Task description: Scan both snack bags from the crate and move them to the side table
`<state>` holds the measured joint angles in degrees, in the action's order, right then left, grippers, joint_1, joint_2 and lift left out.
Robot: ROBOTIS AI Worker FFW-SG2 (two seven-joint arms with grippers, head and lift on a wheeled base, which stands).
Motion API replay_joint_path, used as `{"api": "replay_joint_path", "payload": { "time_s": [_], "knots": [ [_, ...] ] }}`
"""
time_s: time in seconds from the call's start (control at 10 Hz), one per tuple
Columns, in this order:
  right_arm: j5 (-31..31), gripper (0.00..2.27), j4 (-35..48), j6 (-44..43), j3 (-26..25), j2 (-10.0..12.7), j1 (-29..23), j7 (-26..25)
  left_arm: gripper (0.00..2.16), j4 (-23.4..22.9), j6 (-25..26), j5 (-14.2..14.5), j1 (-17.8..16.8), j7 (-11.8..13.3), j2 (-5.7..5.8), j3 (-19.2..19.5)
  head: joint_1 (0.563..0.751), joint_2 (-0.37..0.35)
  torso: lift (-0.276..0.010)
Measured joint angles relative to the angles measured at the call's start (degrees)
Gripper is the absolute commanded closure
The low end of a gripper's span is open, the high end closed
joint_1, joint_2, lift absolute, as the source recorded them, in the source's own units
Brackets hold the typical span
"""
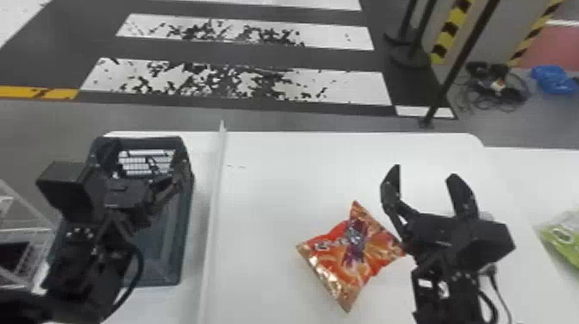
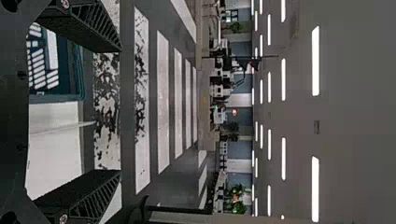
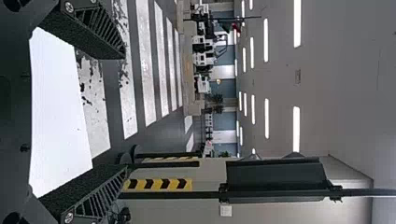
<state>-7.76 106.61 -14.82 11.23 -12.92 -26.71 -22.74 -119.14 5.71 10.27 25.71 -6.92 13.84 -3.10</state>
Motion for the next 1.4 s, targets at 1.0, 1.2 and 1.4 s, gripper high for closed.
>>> {"api": "replay_joint_path", "payload": {
  "time_s": [1.0,1.2,1.4],
  "knots": [
    [16.08,0.09,10.26,45.36,14.16,-2.27,-4.20,5.08,0.07,0.85,-4.10,6.40,5.71,4.18,1.79,11.32,0.695,0.291,-0.029],
    [20.36,0.09,11.59,57.33,18.75,-2.27,-3.01,3.58,0.07,1.24,-3.99,6.59,5.70,4.54,1.79,11.44,0.695,0.310,-0.029],
    [21.85,0.10,13.97,65.82,21.78,-2.18,-2.18,3.18,0.07,1.45,-3.99,6.60,5.68,4.88,1.72,11.44,0.695,0.322,-0.029]
  ]
}}
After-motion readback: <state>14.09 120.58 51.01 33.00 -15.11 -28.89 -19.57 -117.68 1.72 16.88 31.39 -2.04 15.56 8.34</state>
